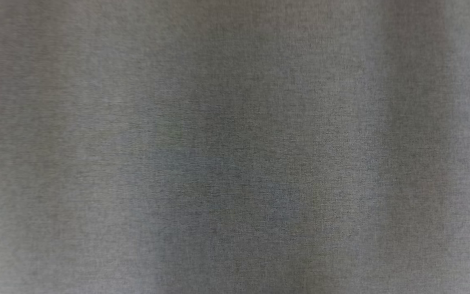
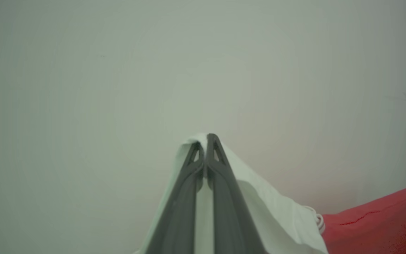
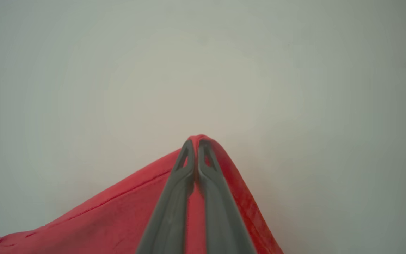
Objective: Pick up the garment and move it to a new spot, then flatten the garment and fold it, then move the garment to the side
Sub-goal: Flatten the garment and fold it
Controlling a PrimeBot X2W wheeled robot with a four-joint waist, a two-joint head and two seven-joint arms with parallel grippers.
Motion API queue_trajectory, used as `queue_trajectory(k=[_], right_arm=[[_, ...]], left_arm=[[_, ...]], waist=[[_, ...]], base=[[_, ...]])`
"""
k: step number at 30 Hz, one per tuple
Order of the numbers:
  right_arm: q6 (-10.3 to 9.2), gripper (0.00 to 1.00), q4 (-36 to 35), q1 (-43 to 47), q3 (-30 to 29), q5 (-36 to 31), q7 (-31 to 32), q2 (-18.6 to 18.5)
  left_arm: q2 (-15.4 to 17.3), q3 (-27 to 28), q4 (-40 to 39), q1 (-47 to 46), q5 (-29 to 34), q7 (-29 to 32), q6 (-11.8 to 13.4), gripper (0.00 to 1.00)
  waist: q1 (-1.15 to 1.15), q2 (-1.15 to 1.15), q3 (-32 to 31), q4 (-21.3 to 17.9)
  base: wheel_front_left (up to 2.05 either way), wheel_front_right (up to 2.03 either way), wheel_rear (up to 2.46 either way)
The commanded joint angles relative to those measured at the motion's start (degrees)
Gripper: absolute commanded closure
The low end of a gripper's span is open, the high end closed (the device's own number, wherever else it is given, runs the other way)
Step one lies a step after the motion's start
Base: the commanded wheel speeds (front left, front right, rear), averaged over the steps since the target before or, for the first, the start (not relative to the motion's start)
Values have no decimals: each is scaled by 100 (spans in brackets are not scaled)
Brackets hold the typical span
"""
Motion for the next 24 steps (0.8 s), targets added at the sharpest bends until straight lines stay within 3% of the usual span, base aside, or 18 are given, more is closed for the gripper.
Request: queue_trajectory(k=[1,6,15,24], right_arm=[[-14,100,89,-114,41,-32,-81,29],[-14,100,257,-31,247,106,-242,4],[-14,100,-124,1043,822,710,-267,-209],[-14,100,-1327,3514,1685,1731,-395,-534]], left_arm=[[-17,-44,104,-136,-49,-152,6,100],[54,-355,404,-137,-222,-462,7,100],[136,-777,323,799,-839,-825,6,100],[402,-871,-805,3208,-1660,-1160,6,100]], waist=[[-2,-2,148,-112],[-2,-2,111,-144],[-2,-2,-294,-158],[-2,-2,-1256,-217]], base=[[0,0,0],[0,0,0],[0,0,0],[0,0,0]])
